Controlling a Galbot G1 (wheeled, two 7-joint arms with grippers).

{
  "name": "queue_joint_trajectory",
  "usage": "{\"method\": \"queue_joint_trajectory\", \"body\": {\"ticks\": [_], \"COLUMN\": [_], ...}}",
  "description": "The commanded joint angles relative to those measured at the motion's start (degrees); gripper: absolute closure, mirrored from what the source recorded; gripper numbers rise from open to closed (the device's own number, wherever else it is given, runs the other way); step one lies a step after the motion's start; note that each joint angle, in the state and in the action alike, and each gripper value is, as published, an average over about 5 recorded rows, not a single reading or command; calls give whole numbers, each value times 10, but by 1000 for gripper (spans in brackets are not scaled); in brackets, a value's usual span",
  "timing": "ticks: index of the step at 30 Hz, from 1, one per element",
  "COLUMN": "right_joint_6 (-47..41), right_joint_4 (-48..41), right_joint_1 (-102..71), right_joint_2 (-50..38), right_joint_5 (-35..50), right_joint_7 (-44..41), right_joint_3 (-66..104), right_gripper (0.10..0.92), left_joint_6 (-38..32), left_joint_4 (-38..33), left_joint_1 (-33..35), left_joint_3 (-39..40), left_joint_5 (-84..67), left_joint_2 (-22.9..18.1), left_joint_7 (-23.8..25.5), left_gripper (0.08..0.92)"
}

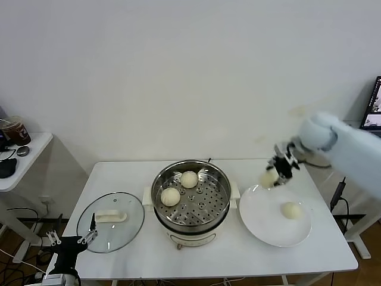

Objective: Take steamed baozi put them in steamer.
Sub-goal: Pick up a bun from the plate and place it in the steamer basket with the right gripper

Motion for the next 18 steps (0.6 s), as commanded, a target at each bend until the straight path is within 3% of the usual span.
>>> {"method": "queue_joint_trajectory", "body": {"ticks": [1, 10, 18], "right_joint_6": [88, 231, 319], "right_joint_4": [48, 73, 32], "right_joint_1": [155, 123, 76], "right_joint_2": [90, 244, 322], "right_joint_5": [77, 49, -54], "right_joint_7": [-1, 51, 77], "right_joint_3": [-83, -186, -202], "right_gripper": [480, 471, 467], "left_joint_6": [-1, -3, -4], "left_joint_4": [1, -3, -6], "left_joint_1": [0, 3, 5], "left_joint_3": [0, -6, -14], "left_joint_5": [0, 0, -1], "left_joint_2": [-1, -4, -7], "left_joint_7": [0, -1, -1], "left_gripper": [177, 177, 177]}}
